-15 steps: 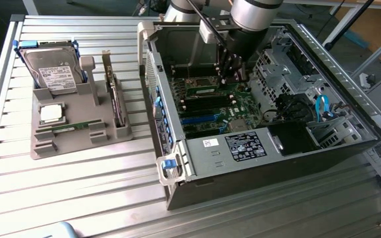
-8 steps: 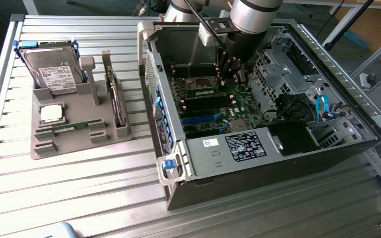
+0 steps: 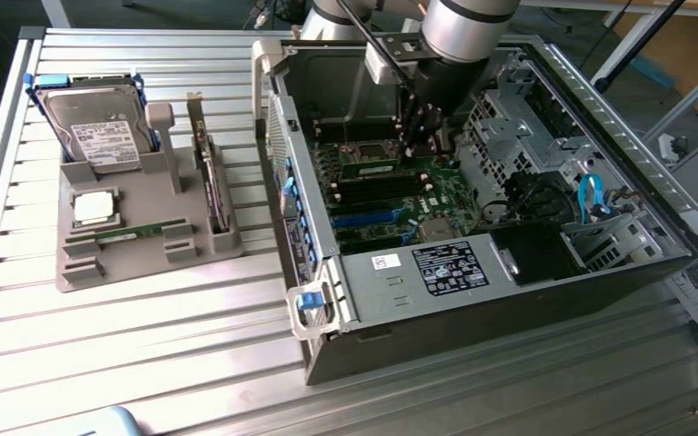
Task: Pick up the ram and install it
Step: 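Insert the ram into the slot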
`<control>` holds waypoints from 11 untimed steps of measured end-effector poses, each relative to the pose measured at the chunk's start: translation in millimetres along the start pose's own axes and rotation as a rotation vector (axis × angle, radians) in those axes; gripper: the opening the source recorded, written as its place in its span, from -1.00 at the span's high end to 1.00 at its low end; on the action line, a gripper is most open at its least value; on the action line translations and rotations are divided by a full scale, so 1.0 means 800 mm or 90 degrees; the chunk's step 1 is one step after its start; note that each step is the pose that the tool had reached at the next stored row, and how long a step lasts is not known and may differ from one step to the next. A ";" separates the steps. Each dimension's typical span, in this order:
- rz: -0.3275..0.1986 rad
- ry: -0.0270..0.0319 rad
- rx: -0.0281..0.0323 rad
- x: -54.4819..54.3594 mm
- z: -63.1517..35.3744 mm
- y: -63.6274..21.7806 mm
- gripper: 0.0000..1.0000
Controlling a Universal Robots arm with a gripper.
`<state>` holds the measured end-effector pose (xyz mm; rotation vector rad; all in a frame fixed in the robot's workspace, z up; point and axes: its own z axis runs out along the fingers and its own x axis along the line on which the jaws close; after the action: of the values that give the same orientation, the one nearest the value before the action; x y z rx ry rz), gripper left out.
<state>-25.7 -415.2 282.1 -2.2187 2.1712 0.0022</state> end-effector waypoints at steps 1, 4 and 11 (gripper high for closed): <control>0.003 0.0001 0.0001 0.000 0.000 0.000 0.76; 0.014 0.0003 0.0004 0.000 0.001 -0.001 0.76; 0.017 0.0004 0.0005 0.000 0.001 -0.001 0.76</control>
<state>-24.7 -415.3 281.6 -2.1900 2.2001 0.0014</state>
